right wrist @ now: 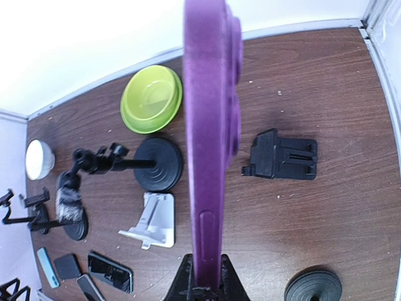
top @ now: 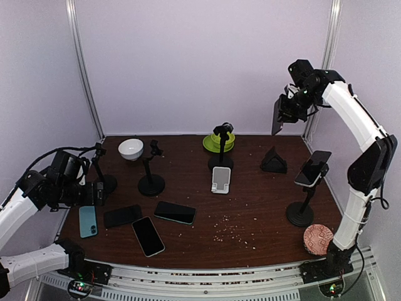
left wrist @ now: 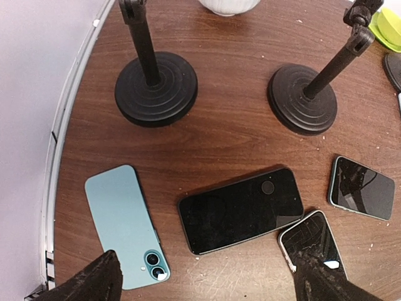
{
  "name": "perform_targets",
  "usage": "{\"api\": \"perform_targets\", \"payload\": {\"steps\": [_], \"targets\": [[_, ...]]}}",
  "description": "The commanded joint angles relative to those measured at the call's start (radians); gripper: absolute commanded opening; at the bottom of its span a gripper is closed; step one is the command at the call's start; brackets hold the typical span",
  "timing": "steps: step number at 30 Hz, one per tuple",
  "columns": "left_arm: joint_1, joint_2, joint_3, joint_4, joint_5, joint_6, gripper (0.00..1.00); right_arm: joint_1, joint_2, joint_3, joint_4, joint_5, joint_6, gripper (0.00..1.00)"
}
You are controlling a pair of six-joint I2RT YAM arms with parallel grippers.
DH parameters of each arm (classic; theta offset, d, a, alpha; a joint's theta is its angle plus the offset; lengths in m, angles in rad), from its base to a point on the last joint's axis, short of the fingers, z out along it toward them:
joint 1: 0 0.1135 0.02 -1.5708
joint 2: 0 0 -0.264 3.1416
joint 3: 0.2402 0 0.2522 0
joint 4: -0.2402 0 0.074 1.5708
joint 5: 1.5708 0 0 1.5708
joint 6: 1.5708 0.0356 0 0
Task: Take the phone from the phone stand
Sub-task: Remove the phone from the phone stand, then place the phone at the center of the board.
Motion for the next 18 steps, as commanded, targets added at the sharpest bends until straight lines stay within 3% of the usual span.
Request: {"api": "perform_targets", "payload": {"steps": [1,18], "targets": [[0.007,-0.006,0.023,0.000,-0.022,-0.016,0.98,-0.006,-0.061,-0.024,-0.001,-0.121,-0.044,0.00],[0.005,0.011,0.029,-0.014,-0.025,-0.022,0.98,0.010,-0.503,-0.609,0.151,-0.387,-0.146,0.00]]}}
